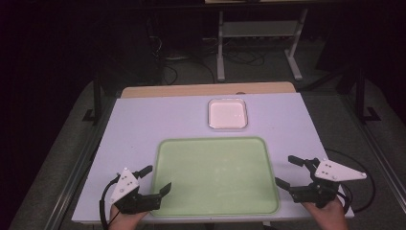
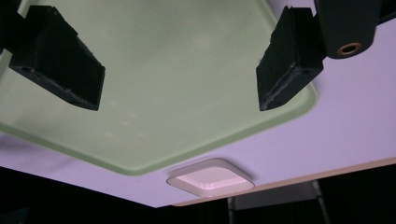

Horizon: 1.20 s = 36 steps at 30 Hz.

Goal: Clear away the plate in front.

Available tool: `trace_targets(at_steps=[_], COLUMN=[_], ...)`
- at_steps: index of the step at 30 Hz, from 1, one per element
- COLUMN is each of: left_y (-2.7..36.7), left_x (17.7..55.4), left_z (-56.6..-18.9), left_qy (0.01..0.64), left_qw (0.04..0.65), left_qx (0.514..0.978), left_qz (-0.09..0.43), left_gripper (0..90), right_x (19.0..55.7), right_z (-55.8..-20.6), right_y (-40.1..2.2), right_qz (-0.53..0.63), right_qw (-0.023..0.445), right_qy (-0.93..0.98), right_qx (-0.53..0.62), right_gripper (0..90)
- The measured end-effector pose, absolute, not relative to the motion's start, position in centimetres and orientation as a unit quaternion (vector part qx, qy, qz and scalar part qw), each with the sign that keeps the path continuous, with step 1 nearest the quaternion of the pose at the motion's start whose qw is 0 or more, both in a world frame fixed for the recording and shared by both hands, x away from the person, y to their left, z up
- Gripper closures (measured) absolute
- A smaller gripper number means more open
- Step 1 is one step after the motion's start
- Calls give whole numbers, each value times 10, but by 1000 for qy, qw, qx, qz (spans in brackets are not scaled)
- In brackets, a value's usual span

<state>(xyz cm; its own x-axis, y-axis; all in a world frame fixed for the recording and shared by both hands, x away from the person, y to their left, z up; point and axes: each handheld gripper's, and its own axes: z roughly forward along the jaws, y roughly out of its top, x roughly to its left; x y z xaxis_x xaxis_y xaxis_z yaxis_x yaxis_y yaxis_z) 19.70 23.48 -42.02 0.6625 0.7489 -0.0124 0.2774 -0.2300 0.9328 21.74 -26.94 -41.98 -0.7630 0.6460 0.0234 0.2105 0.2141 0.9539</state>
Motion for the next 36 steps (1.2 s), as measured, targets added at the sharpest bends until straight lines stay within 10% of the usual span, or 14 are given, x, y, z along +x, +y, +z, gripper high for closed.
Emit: trace_targets(at_steps=[36], left_y=[213], left_x=[206], left_z=[-403], left_qy=[324], left_qw=[519], left_qx=[764], left_qz=[201], left_gripper=[150], right_x=[212], right_z=[-415], right_y=[-274], right_qz=[565], right_qw=[209], right_qy=[744], right_qx=[290], right_gripper=[139])
